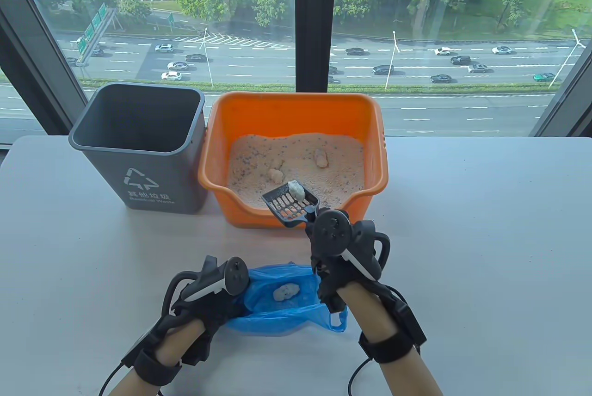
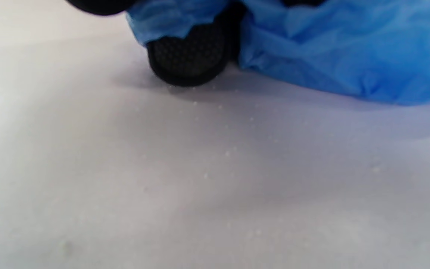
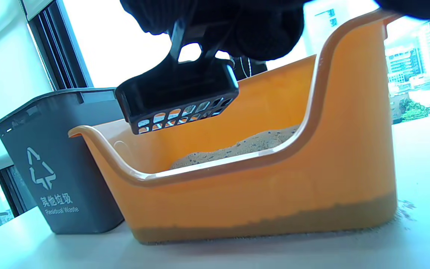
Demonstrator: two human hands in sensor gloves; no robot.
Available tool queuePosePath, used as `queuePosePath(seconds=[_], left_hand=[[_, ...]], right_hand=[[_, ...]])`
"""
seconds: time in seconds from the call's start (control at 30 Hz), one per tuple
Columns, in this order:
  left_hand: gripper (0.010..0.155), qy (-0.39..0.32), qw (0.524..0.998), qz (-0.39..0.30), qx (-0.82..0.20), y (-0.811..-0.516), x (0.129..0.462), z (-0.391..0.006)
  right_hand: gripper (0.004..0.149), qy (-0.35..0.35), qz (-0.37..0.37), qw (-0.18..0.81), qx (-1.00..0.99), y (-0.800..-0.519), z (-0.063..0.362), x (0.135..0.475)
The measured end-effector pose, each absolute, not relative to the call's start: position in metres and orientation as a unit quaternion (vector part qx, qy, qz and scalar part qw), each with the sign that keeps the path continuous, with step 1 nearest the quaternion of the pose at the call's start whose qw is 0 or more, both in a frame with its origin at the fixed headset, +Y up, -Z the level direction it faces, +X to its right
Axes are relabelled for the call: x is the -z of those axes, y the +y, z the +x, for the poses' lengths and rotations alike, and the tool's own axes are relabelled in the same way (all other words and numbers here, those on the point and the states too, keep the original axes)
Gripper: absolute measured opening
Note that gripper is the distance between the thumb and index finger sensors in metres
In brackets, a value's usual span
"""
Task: Scoop cat litter
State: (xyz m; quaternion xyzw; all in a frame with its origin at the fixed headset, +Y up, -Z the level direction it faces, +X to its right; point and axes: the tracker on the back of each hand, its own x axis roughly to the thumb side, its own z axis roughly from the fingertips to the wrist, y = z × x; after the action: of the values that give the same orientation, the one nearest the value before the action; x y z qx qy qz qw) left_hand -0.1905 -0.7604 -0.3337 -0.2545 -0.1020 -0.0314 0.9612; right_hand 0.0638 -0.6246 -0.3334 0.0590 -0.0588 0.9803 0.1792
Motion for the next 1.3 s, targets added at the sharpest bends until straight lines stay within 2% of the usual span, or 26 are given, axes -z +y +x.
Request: queuePosePath(seconds=[0.2,0.37,0.63,0.77,0.9,1.07,1.3], left_hand=[[0.069,-0.100,0.962,-0.251,0.038,-0.760,0.334,-0.190],[0.069,-0.098,0.963,-0.248,0.043,-0.760,0.333,-0.190],[0.070,-0.094,0.964,-0.245,0.047,-0.760,0.333,-0.189],[0.070,-0.094,0.963,-0.246,0.045,-0.760,0.333,-0.189],[0.070,-0.094,0.963,-0.247,0.045,-0.760,0.333,-0.189],[0.070,-0.094,0.963,-0.248,0.043,-0.760,0.333,-0.189],[0.070,-0.094,0.963,-0.247,0.044,-0.760,0.333,-0.189]], right_hand=[[0.055,0.035,0.110,0.170,-0.979,-0.624,0.085,0.277],[0.055,0.123,0.141,0.120,-0.975,-0.640,0.083,0.256],[0.055,0.151,0.208,0.089,-0.962,-0.663,0.037,0.281],[0.055,0.181,0.199,0.052,-0.962,-0.663,0.023,0.297],[0.055,0.202,0.185,0.037,-0.961,-0.654,0.032,0.302],[0.055,0.195,0.167,0.017,-0.966,-0.640,0.060,0.291],[0.055,0.144,0.155,0.122,-0.970,-0.607,0.090,0.288]])
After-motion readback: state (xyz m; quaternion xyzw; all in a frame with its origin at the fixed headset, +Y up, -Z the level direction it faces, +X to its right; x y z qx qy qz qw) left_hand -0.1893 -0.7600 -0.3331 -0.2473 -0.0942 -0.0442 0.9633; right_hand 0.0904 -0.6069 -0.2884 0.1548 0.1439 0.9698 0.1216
